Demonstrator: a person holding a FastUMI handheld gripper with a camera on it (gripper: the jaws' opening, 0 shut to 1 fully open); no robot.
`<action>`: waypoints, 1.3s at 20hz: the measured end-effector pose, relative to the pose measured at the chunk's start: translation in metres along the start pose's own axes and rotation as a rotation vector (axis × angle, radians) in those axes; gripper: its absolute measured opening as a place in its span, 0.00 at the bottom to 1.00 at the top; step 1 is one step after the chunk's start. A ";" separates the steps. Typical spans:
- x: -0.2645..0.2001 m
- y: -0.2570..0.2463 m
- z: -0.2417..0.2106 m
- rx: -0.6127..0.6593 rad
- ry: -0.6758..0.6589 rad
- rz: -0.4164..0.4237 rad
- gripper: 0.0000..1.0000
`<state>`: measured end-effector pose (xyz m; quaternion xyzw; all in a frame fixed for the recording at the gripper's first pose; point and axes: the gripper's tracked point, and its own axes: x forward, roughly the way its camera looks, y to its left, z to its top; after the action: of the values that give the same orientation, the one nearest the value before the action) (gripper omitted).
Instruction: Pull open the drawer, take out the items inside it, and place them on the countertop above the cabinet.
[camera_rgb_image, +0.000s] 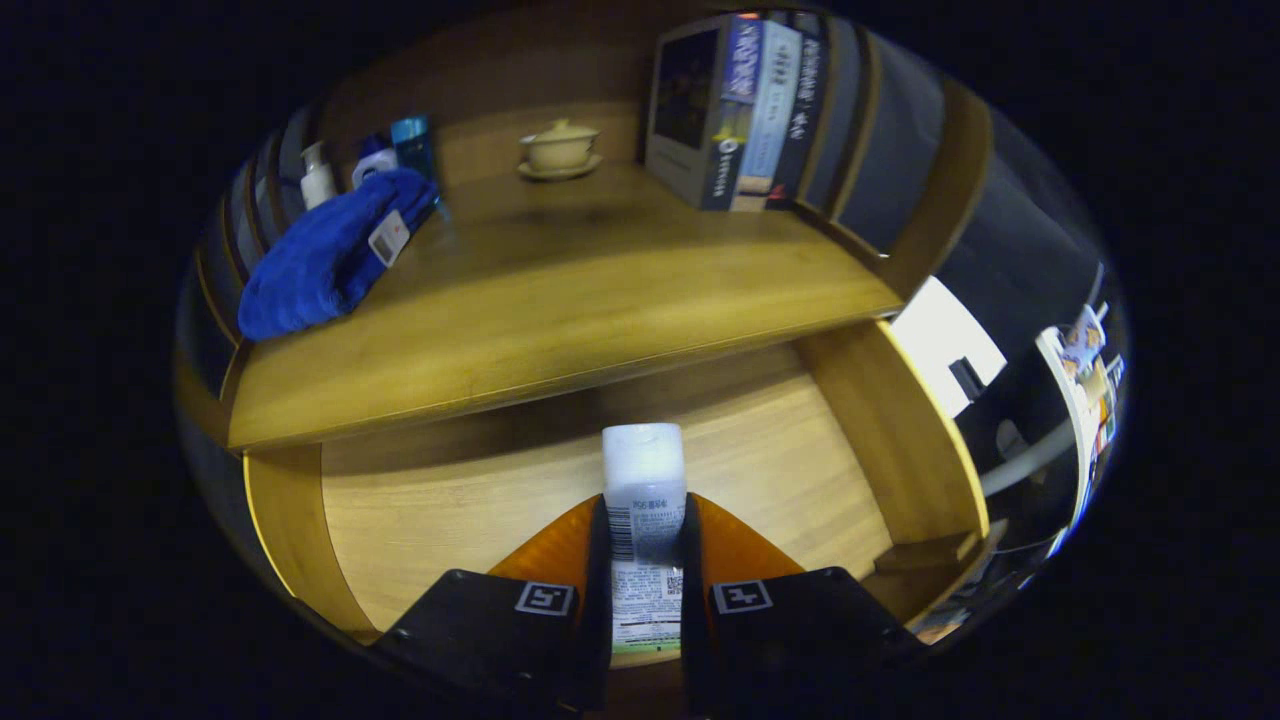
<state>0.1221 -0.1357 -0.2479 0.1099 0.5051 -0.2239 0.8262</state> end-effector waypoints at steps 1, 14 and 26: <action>-0.014 -0.006 0.013 0.011 -0.058 -0.014 0.37; -0.031 0.059 0.181 -0.089 -0.432 0.118 0.36; 0.056 0.081 0.189 -0.118 -0.347 0.238 0.39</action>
<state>0.3319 -0.1564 -0.2131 0.0798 0.3509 -0.1106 0.9264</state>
